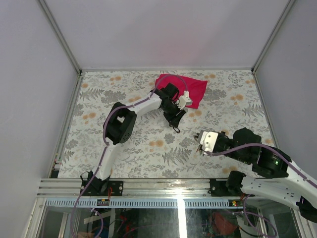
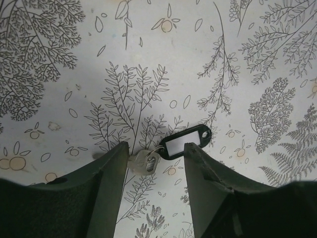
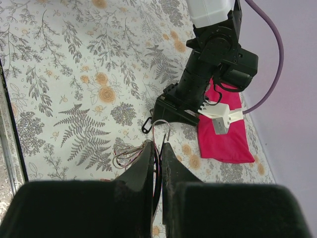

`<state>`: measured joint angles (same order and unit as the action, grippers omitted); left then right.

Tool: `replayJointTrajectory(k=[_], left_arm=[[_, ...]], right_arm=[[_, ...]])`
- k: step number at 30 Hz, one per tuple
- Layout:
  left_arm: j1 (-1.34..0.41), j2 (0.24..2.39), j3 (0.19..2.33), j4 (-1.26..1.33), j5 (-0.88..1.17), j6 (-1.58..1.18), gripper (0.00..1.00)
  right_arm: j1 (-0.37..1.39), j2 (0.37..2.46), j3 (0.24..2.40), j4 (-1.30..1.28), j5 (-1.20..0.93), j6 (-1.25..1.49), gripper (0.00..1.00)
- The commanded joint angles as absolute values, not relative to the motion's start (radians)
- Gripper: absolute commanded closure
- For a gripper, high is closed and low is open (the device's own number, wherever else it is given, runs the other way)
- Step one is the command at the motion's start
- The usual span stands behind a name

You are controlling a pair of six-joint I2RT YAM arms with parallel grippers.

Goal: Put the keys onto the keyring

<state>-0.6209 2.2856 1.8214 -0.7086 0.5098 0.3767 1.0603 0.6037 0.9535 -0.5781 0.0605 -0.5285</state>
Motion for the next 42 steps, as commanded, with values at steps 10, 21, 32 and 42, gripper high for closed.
replayJointTrajectory(k=[10,21,32,42], left_arm=[[-0.615,2.311,1.842,-0.739,0.577,0.406,0.51],[-0.595,2.26,1.78,-0.742,0.561,0.429,0.52],[-0.584,2.256,1.776,-0.758,0.578,0.44,0.61],[-0.579,2.26,1.778,-0.758,0.612,0.435,0.79]], right_arm=[[1.062,0.61,0.975,-0.531,0.057,-0.524,1.0],[1.062,0.617,0.973,-0.528,0.051,-0.525,1.0],[1.062,0.624,0.971,-0.527,0.046,-0.526,1.0],[1.062,0.628,0.971,-0.527,0.043,-0.526,1.0]])
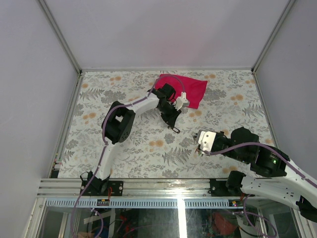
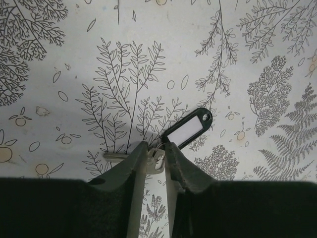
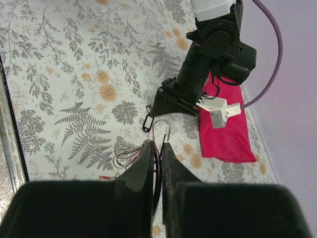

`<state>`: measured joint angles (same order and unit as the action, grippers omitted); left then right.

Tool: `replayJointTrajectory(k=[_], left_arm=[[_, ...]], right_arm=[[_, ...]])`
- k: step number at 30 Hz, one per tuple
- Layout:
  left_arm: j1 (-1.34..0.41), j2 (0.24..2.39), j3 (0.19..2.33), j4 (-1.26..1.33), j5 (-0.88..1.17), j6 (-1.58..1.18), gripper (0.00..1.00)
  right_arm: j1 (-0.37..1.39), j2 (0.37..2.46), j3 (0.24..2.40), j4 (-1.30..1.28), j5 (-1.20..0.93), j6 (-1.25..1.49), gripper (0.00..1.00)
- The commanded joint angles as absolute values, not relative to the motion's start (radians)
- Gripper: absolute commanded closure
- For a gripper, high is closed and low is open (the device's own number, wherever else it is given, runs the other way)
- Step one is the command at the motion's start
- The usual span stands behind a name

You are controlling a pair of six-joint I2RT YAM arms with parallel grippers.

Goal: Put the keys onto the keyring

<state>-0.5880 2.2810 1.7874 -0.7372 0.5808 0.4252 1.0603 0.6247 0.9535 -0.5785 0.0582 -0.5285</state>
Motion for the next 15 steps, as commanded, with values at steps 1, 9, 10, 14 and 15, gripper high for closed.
replayJointTrajectory(k=[1,9,10,14,15], left_arm=[[-0.578,2.257,1.779,-0.758,0.616,0.435,0.83],[-0.566,2.204,1.783,-0.759,0.634,0.416,1.0],[-0.566,2.192,1.781,-0.759,0.631,0.412,1.0],[-0.566,2.13,1.769,-0.758,0.612,0.387,1.0],[-0.567,2.108,1.763,-0.749,0.602,0.373,1.0]], right_arm=[[1.062,0.627,0.971,-0.527,0.043,-0.527,1.0],[1.062,0.627,0.971,-0.524,0.052,-0.533,1.0],[1.062,0.626,0.973,-0.525,0.055,-0.536,1.0],[1.062,0.62,0.978,-0.532,0.075,-0.55,1.0],[1.062,0.618,0.979,-0.532,0.08,-0.555,1.0]])
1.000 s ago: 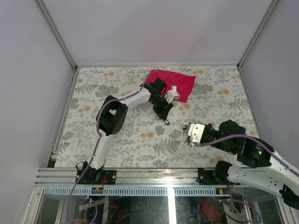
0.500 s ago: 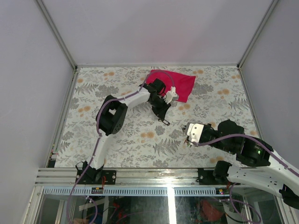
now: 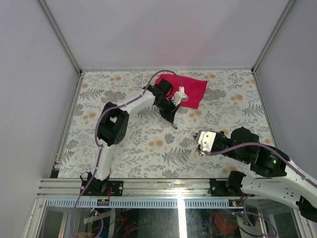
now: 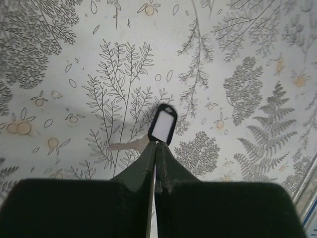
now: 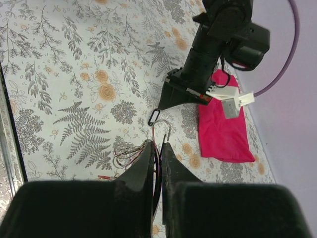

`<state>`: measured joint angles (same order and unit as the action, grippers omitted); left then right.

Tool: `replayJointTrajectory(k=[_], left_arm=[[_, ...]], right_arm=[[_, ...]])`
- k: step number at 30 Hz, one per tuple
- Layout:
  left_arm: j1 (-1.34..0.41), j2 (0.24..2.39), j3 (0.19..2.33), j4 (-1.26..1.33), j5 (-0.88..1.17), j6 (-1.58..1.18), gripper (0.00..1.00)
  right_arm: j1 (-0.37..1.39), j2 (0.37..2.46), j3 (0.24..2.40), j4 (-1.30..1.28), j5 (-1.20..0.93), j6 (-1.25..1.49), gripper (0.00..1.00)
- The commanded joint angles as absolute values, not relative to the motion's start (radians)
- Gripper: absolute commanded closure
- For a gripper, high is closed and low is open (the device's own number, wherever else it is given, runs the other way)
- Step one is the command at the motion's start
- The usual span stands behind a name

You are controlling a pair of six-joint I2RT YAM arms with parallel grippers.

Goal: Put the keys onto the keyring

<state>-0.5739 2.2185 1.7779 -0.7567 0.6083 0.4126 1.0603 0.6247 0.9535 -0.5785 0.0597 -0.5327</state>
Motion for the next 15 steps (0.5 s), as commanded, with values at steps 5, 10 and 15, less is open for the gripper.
replayJointTrajectory(k=[5,10,15], left_arm=[[-0.567,1.94,1.69,-0.657,0.552,0.253,1.0],[-0.569,1.74,1.572,-0.529,0.507,0.096,1.0],[-0.582,1.549,1.462,-0.429,0.426,-0.108,1.0]], right_arm=[[1.062,0.6,0.973,-0.507,0.089,-0.614,1.0],[1.062,0.565,0.944,-0.435,0.069,-0.736,1.0],[1.062,0.558,0.923,-0.361,0.036,-0.851,1.0]])
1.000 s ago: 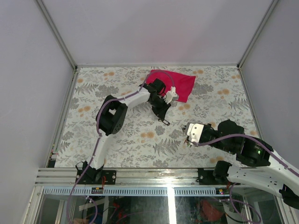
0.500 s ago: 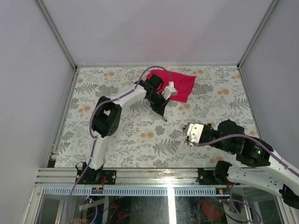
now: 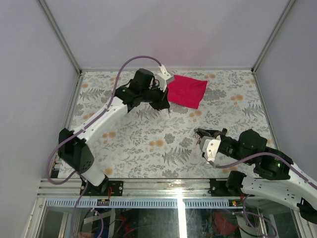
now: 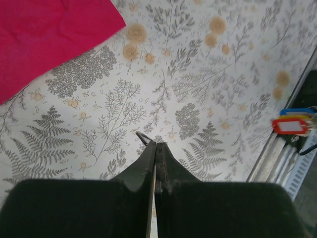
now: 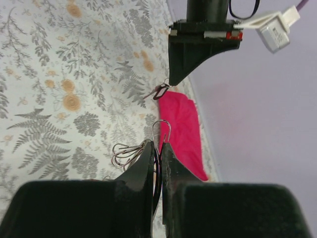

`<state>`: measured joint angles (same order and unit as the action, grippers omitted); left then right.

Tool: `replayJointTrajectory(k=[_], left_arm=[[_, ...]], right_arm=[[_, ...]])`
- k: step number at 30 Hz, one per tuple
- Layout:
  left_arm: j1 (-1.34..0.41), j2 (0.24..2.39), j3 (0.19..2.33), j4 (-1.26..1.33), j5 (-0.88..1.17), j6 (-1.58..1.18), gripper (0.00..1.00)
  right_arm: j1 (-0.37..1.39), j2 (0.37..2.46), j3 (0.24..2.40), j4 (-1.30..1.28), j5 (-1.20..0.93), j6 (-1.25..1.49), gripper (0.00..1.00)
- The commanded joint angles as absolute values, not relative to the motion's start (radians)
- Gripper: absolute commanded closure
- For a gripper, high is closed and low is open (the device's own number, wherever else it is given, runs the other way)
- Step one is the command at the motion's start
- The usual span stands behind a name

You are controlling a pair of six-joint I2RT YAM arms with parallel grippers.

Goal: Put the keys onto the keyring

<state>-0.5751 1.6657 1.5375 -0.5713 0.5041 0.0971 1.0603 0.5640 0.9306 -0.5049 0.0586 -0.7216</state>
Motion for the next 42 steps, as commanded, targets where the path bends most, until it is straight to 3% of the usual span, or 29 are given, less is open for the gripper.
replayJointTrajectory(k=[1,8,17,42], left_arm=[[-0.59,1.507,1.435,-0.403,0.398,-0.15,1.0],[-0.678,1.313,1.367,-0.341,0.18,-0.404,1.0],[-0.821,1.243,1.426,-0.411,0.003,-0.48,1.0],[-0.955,1.241,1.457,-0.485,-0.168,-0.574,1.0]], right_arm=[[1.062,0.562,0.92,-0.347,0.031,-0.871,1.0],[1.062,0.646,0.948,-0.319,0.0,-0.886,1.0],[1.063,0.792,1.083,-0.371,-0.052,-0.755,1.0],[1.062,0.996,1.177,-0.289,0.105,-0.69,1.0]])
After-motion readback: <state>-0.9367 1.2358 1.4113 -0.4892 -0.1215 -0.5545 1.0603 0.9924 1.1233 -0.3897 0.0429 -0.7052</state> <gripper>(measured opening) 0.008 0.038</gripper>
